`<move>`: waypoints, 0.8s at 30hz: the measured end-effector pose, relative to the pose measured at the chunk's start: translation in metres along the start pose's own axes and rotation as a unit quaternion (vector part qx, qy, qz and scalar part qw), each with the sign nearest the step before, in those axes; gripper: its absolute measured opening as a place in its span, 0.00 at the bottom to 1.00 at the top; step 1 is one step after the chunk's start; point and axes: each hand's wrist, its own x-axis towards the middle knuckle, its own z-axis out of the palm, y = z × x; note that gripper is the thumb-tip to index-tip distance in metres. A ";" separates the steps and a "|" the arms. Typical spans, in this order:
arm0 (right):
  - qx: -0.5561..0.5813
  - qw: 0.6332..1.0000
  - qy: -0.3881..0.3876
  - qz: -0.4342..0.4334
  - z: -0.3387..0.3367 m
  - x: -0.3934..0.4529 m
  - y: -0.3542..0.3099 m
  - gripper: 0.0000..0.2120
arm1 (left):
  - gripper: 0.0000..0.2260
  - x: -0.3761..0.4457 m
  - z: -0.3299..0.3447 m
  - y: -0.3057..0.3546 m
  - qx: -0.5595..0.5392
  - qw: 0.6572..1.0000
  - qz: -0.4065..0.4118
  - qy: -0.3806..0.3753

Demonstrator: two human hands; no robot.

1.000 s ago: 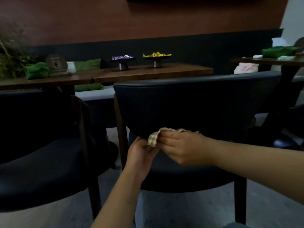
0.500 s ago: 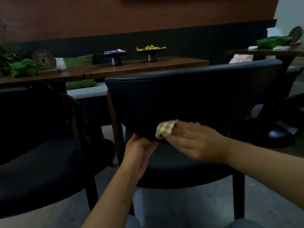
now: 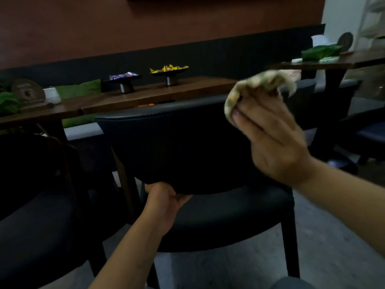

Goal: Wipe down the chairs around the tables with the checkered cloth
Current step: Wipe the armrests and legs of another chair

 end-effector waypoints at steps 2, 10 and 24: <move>0.004 1.000 -0.004 0.004 0.010 -0.023 -0.014 0.14 | 0.43 0.001 0.002 0.001 -0.001 1.000 -0.013 0.005; 0.089 0.973 -0.172 -0.129 0.028 -0.095 -0.047 0.16 | 0.34 -0.007 0.004 0.007 0.054 0.997 -0.047 0.039; 0.207 0.513 0.319 0.770 -0.017 -0.103 0.065 0.13 | 0.26 -0.013 0.034 -0.022 -0.159 0.986 0.012 0.048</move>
